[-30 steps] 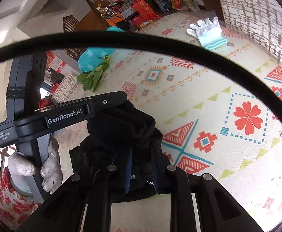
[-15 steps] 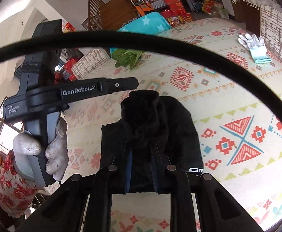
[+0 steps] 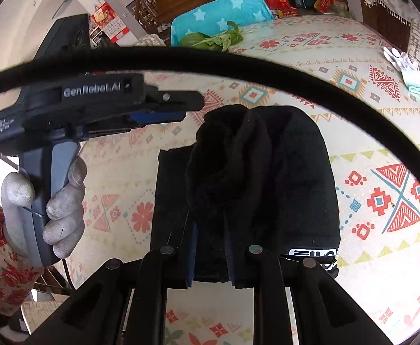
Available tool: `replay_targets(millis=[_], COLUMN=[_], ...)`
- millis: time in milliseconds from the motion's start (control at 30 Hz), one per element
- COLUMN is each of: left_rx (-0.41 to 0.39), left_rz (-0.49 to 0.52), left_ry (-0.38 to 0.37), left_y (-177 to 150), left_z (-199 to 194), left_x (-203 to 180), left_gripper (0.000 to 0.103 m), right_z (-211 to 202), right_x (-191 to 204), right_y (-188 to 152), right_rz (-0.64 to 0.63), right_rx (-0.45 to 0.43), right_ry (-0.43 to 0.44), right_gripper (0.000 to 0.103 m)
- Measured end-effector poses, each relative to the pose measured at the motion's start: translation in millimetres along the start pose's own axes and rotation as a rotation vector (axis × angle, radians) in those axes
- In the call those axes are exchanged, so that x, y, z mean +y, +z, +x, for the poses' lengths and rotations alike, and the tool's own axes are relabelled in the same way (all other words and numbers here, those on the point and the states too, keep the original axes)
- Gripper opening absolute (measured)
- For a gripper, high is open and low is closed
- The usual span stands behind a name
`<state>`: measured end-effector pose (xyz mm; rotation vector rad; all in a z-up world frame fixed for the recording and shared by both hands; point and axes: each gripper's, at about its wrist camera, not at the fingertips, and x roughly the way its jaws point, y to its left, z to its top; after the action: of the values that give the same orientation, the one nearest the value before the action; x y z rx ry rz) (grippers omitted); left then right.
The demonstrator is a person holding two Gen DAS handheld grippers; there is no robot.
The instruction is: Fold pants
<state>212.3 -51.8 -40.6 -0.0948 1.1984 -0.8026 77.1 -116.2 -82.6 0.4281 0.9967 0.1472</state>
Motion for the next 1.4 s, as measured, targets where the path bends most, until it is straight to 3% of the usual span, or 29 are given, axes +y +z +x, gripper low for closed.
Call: replay_targets(millis=[133,200,267,300,333,367,500,633,900,967,1000,1033,1133,1200,1400], left_rx=[0.026,0.040,0.068,0.081,0.088,0.094,0.104,0.102,0.108,0.105,0.105,0.102,0.088,0.077,0.029], left_rz=[0.017,0.036,0.049,0.057,0.061,0.063,0.045,0.037,0.064,0.076,0.080,0.082,0.080,0.069,0.079], left_ry=[-0.007,0.001,0.001,0.005,0.005,0.002,0.004,0.000,0.042,0.065,0.074,0.084,0.071,0.051,0.031], left_y=[-2.4,-2.9,-3.9,-4.4,-4.9,-5.1,-1.9,1.3,3.8,3.5,3.9,3.5,1.1,0.3,-3.4], left_z=[16.4,24.5,33.8,38.6,41.4,44.4,50.6,52.3,61.7,63.5,64.1,64.0,58.5,50.4,17.6], left_x=[-10.0,-15.6,-22.6,-26.7,-28.3,-30.3,-31.3,-31.5,-46.1,-50.3,-51.4,-51.8,-49.4,-46.8,-42.1], left_gripper=[0.056,0.056,0.056,0.056,0.056,0.056,0.056,0.056,0.056,0.046,0.043,0.038,0.033,0.022,0.021], right_z=[2.9,4.4,3.7,3.1,1.5,-1.7,-23.8,-46.7,-19.2,-8.5,-4.7,-1.7,-4.7,-9.7,-21.5], right_x=[7.3,11.7,12.3,11.4,8.9,5.6,-9.1,-23.0,-6.6,3.0,4.8,5.0,-1.0,-3.4,6.7], right_y=[-7.1,-9.2,-11.2,-11.9,-12.7,-14.1,-17.3,-17.7,-4.3,-2.0,-0.7,0.1,3.0,6.4,13.9], right_rz=[-0.056,-0.089,-0.105,-0.100,-0.090,-0.080,-0.032,-0.027,-0.133,-0.172,-0.183,-0.188,-0.148,-0.128,-0.135], right_rx=[0.002,-0.006,-0.005,-0.003,-0.005,-0.017,-0.066,-0.135,-0.131,-0.134,-0.126,-0.112,-0.108,-0.108,-0.115], right_ry=[-0.042,-0.077,-0.080,-0.076,-0.069,-0.063,-0.067,-0.154,-0.215,-0.253,-0.268,-0.275,-0.251,-0.230,-0.181], right_gripper=[0.022,0.024,0.041,0.063,0.076,0.077,0.077,0.077,0.077,0.067,0.040,0.028,0.023,0.022,0.021])
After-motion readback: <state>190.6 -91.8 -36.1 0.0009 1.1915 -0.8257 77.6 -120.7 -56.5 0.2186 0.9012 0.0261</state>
